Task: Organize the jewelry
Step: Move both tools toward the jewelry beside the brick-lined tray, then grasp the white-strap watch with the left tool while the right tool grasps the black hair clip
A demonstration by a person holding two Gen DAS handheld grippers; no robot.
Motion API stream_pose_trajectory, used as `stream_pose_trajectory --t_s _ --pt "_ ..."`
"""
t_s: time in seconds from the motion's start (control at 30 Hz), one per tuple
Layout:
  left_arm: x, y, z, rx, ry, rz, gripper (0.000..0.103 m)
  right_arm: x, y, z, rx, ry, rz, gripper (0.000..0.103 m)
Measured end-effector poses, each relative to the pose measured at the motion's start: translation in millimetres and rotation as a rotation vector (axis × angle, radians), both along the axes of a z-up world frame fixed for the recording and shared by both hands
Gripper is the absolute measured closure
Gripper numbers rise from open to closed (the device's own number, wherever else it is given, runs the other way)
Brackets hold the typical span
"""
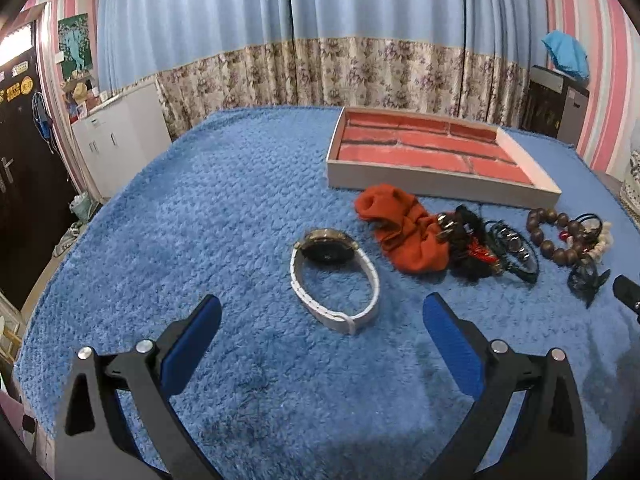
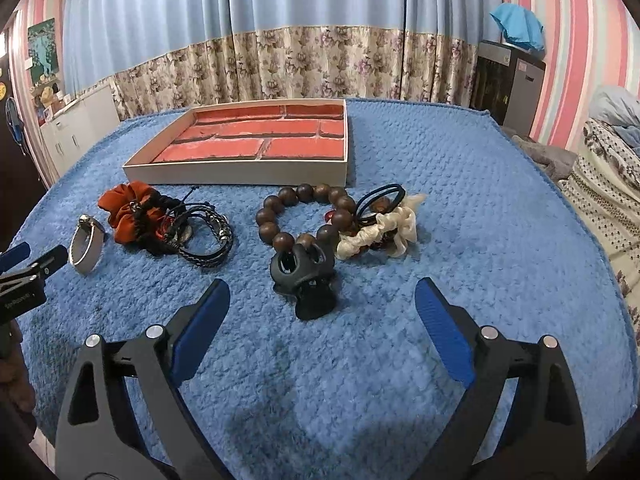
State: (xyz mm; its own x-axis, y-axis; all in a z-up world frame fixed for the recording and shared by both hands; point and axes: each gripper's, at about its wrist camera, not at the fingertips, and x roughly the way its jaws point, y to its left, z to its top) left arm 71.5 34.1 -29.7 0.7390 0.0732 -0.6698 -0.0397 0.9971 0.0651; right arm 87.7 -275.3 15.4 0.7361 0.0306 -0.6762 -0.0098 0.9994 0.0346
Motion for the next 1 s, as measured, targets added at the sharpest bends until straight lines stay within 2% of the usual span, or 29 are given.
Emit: stream_pose_trajectory --t_s 0.5,0.63,0.8,0.9,1.0 --pt "36 10 -19 0.003 0.067 -0.006 0.010 36 -3 -22 -0.011 0.073 -0.017 0.012" --pt "43 9 -25 0.007 0.091 -0.010 0.015 43 -2 -30 -0.018 0.095 -0.015 0.013" --pt "51 7 -30 -0.006 0.129 -0.025 0.025 50 0 -39 -0.028 0.117 -0.008 0.026" --pt "56 6 -35 -0.029 0.162 -0.049 0.036 54 0 -43 -0.001 0.122 0.004 0.033" --pt "54 5 -35 -0.030 0.157 -0.065 0.046 55 2 -45 0.022 0.124 0.027 0.052"
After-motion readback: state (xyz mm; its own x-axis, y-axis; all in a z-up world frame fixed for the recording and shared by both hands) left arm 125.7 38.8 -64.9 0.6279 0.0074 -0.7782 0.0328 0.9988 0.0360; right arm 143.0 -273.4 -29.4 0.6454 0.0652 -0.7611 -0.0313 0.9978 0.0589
